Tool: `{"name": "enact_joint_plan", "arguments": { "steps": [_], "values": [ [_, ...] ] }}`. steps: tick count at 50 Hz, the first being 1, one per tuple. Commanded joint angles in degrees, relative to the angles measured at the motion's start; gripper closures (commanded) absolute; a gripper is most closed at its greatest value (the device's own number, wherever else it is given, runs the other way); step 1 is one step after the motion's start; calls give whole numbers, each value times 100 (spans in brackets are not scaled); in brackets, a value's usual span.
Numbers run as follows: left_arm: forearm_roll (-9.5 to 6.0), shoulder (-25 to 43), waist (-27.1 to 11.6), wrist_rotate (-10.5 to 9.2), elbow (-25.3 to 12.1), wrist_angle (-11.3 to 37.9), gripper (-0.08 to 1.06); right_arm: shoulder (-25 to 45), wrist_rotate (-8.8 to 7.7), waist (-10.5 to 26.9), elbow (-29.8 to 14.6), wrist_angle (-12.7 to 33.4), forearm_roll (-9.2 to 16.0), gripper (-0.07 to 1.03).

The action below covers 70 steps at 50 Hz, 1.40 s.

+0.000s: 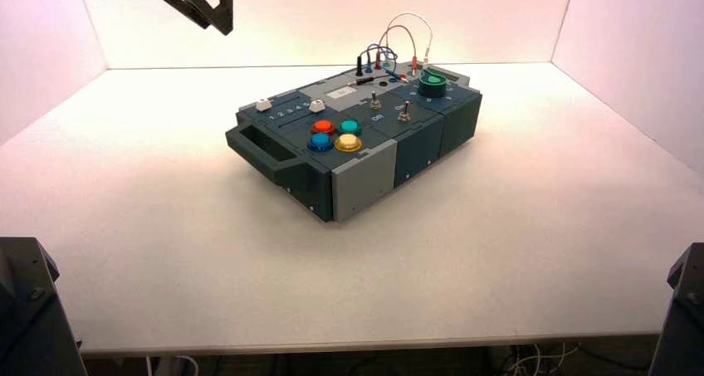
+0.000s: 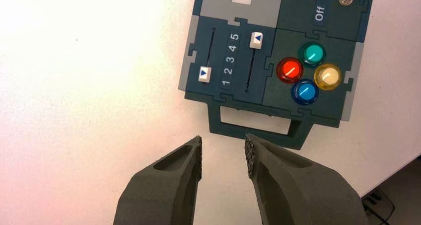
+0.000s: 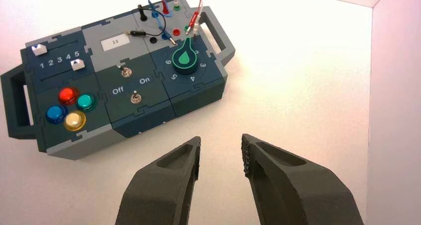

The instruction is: Push the blue button with the left gripper.

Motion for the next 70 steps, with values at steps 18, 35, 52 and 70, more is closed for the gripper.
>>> {"name": "enact_joint_plan", "arguments": {
  "steps": [18, 35, 52, 70],
  "values": [
    [18, -35, 0, 35, -62, -18, 49, 18, 26, 26, -53, -88, 18, 51],
    [0, 193, -35, 44, -62, -35, 49, 62, 26, 88, -44, -105, 44, 51],
    [-35, 554, -809, 44, -193, -9, 82, 105, -9, 123, -44, -149, 44, 51],
    [-44, 1178, -967, 88, -694, 299, 100, 202, -35, 123, -35, -167, 44, 51]
  ]
}}
